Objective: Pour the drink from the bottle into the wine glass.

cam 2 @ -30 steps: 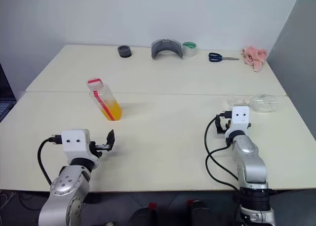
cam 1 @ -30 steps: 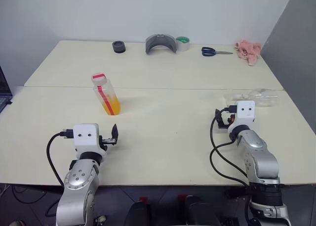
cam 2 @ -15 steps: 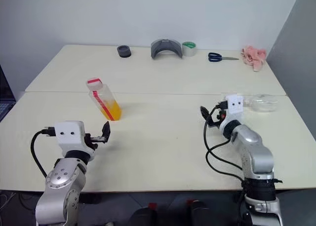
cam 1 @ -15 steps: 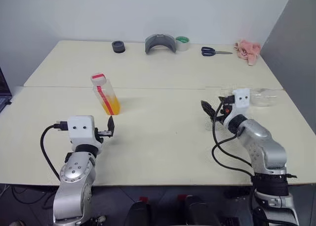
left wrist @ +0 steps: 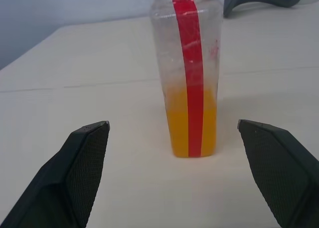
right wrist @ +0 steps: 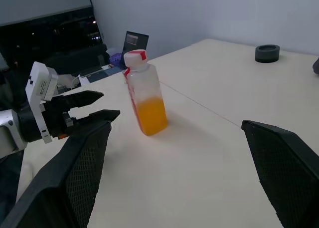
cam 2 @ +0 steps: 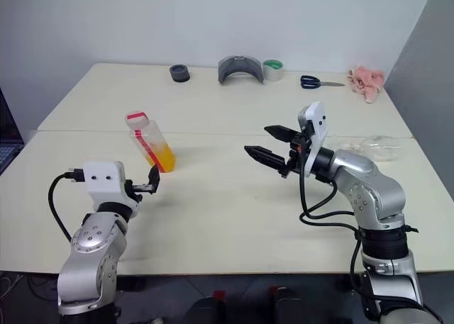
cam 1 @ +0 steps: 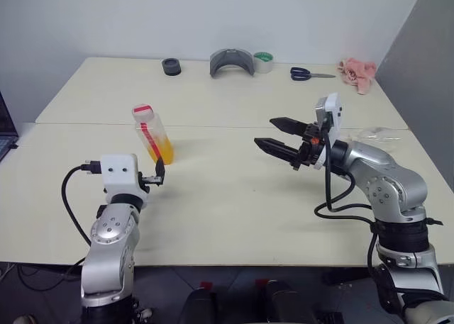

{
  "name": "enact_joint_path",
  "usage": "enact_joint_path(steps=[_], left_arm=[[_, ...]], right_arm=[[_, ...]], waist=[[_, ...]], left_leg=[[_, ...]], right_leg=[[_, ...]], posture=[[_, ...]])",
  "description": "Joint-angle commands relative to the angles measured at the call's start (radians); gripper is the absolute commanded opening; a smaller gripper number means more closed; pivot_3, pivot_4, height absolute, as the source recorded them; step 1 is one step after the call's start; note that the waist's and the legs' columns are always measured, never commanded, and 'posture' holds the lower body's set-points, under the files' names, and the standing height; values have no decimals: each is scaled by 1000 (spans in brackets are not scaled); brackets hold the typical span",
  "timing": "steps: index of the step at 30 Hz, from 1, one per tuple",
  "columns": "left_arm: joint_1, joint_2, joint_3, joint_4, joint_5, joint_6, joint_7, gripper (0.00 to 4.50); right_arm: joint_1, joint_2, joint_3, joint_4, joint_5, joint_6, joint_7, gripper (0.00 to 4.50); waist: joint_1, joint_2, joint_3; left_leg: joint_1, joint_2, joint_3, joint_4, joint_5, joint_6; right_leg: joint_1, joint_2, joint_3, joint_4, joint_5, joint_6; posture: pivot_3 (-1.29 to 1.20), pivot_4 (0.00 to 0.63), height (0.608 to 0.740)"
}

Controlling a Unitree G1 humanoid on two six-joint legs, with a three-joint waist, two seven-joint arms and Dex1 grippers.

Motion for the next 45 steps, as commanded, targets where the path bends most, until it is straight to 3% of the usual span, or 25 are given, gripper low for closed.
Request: enact_joint_path(steps=[1, 18, 45], left_arm=[[-39, 12, -10, 12, 14, -36, 1, 4500], [-179, 39, -7, 144, 11, -92, -9, 4500], [-405, 67, -23, 537, -4, -338, -88, 4500]], right_arm=[[-15, 3, 8, -16, 2, -25, 2, 4485], [-28, 5, 18, -17, 13, -23, -1, 4485], [-10, 12, 14, -45, 22, -13, -39, 4485]], waist=[[1, 0, 0], [3, 0, 0], [9, 0, 0]], left_leg=[[0, 0, 0, 0, 0, 0], [0, 0, 0, 0, 0, 0], [-1, 0, 0, 0, 0, 0]], right_leg=[[0, 0, 0, 0, 0, 0], [0, -1, 0, 0, 0, 0], [-1, -1, 0, 0, 0, 0]], posture=[[0, 150, 740], [0, 150, 740], [0, 150, 740]])
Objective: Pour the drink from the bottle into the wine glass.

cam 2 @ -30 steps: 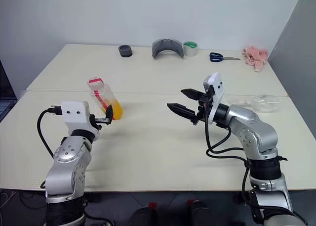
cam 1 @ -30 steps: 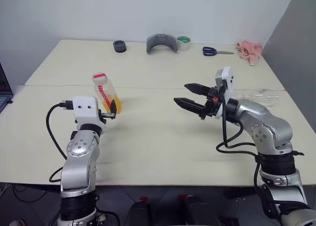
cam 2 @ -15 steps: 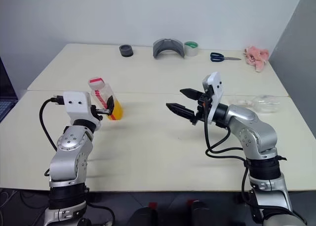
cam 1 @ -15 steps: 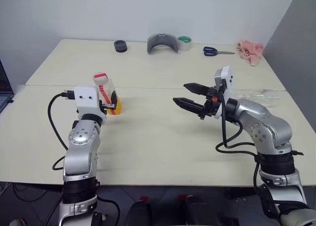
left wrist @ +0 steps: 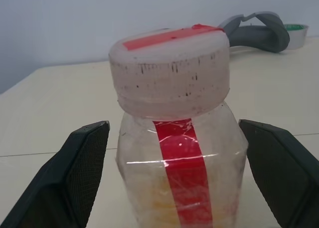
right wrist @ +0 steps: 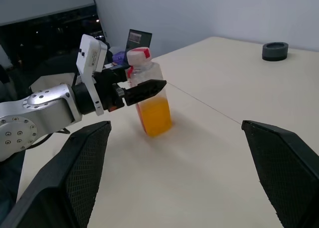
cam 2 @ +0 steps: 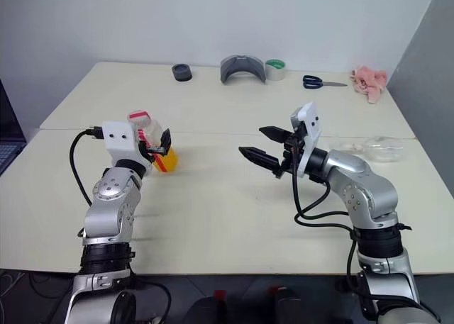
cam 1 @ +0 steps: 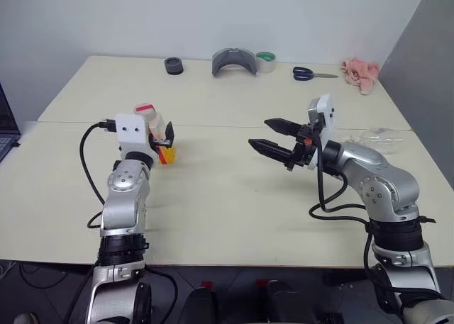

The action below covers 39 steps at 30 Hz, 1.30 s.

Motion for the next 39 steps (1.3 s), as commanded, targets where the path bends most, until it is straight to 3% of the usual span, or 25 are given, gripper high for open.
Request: enact_joint_path(steps=[1, 11, 39], left_arm=[[-38, 17, -6, 11, -4, -51, -18, 4500], [-98, 20, -5, 110, 2, -112, -18, 4500], [-82, 23, 0, 109, 2, -114, -14, 4500]], right_arm=[[-1, 5, -16, -49, 23, -2, -13, 4485], [15, 13, -21, -81, 41, 14, -55, 4485], [22, 7, -21, -74, 45, 5, -80, 4485]], waist=[[0, 0, 0], [0, 0, 0], [0, 0, 0]], left_leg=[[0, 0, 0, 0, 0, 0], [0, 0, 0, 0, 0, 0], [0, 0, 0, 0, 0, 0]], right_leg=[[0, 0, 0, 0, 0, 0], [0, 0, 0, 0, 0, 0], [0, 0, 0, 0, 0, 0]], posture=[[0, 150, 740], [0, 150, 740], [0, 150, 740]])
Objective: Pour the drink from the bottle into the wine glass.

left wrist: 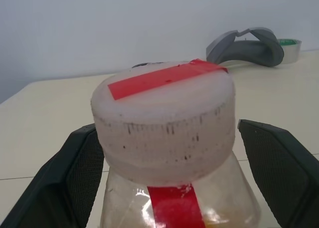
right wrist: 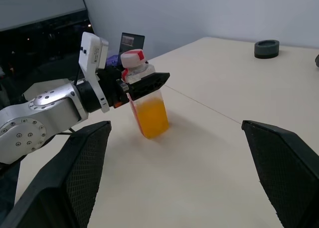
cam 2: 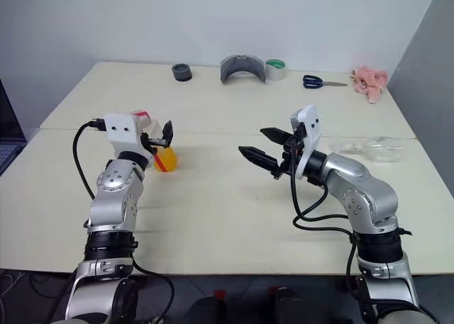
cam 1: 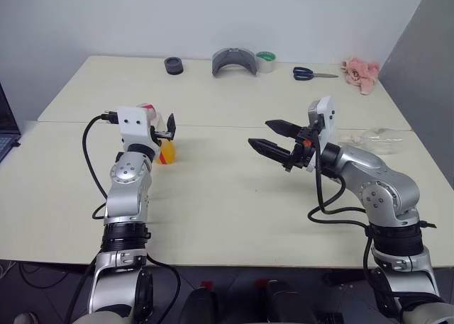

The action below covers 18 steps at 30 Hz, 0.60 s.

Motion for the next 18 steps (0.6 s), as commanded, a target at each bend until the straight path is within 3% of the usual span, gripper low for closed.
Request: enact_joint_path(steps=[1, 18], left_arm=[[-5, 14, 0, -14, 2, -20, 3, 4500], [-1, 11, -1, 9, 2, -31, 3, 4500]], right_arm=[[-4, -2, -20, -31, 9, -16, -4, 4485], [-2, -5, -20, -36, 8, -14, -8, 4485]], waist=[[0, 0, 0], [0, 0, 0]], left_leg=[[0, 0, 0, 0, 0, 0], [0, 0, 0, 0, 0, 0]], right_leg=[[0, 0, 0, 0, 0, 0], [0, 0, 0, 0, 0, 0]], posture=[[0, 150, 740], [0, 150, 740]])
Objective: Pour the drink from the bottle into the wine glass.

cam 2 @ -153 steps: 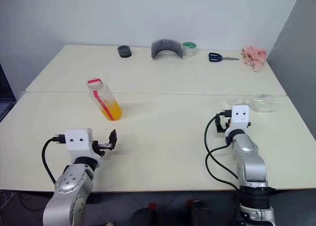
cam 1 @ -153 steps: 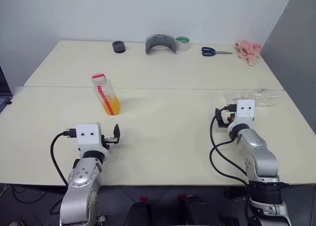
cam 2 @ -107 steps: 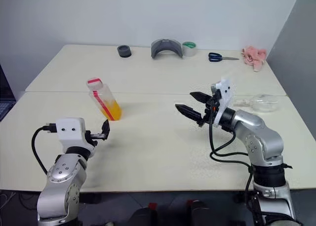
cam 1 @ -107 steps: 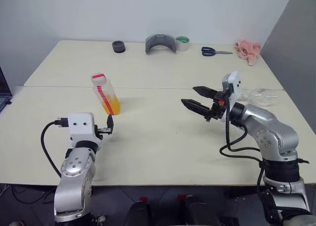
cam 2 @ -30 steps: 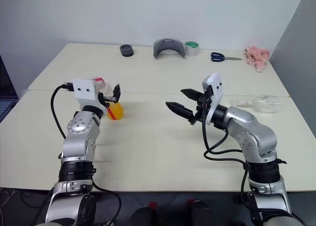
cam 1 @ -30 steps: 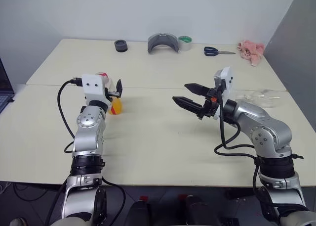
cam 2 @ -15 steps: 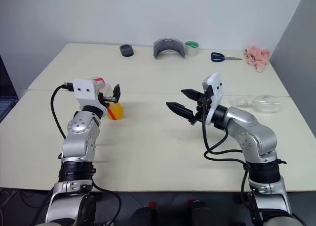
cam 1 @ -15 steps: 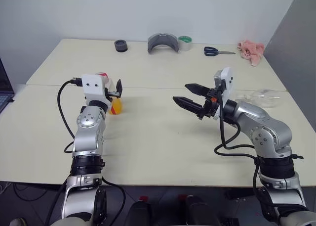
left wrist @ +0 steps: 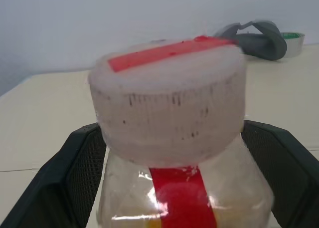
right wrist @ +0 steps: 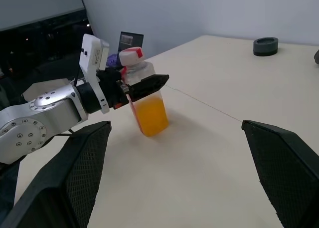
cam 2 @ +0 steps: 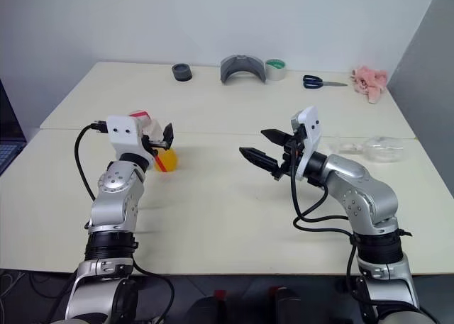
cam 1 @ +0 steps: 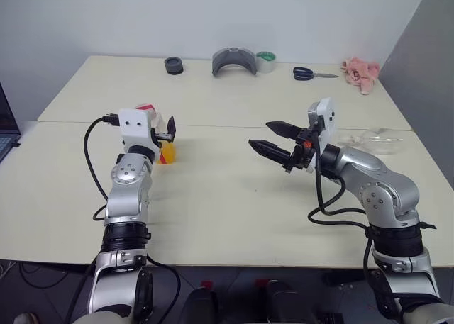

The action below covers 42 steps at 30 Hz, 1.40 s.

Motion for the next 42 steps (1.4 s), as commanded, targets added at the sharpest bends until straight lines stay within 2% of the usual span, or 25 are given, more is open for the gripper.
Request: enact_joint_path(steps=[1, 11, 14, 20, 22, 42], left_arm=[[0, 11, -2, -15, 1, -29, 1, 4500], [-6, 15, -3, -6, 2, -35, -4, 4500], [-4, 13, -2, -7, 0, -40, -4, 3951], [3, 9, -2, -13, -3, -45, -2, 2044], [5, 8, -2, -14, -2, -45, -1, 1869], [6, -5, 4, -78, -33, 16, 14, 1844]], right_arm=[[-10, -5, -20, -36, 8, -13, -7, 4485], [-10, -3, -21, -36, 11, -13, -14, 4485], [-11, -2, -21, -36, 13, -13, -16, 4500], [-14, -2, -21, -33, 13, -15, -16, 4500], [-14, -1, -21, -32, 13, -16, -16, 4500], [-29, -11, -7, -16, 2, -26, 7, 4500]], waist=[[0, 0, 0], [0, 0, 0], [0, 0, 0], [0, 0, 0], [0, 0, 0], [0, 0, 0]], left_leg=[[0, 0, 0, 0, 0, 0], [0, 0, 0, 0, 0, 0], [0, 0, 0, 0, 0, 0], [0, 0, 0, 0, 0, 0], [0, 0, 0, 0, 0, 0], [0, 0, 0, 0, 0, 0]], right_leg=[[0, 0, 0, 0, 0, 0], [0, 0, 0, 0, 0, 0], [0, 0, 0, 0, 0, 0], [0, 0, 0, 0, 0, 0], [0, 0, 0, 0, 0, 0], [0, 0, 0, 0, 0, 0]], posture=[[0, 150, 740], [0, 150, 740], [0, 150, 740], [0, 150, 740], [0, 150, 740], [0, 150, 740]])
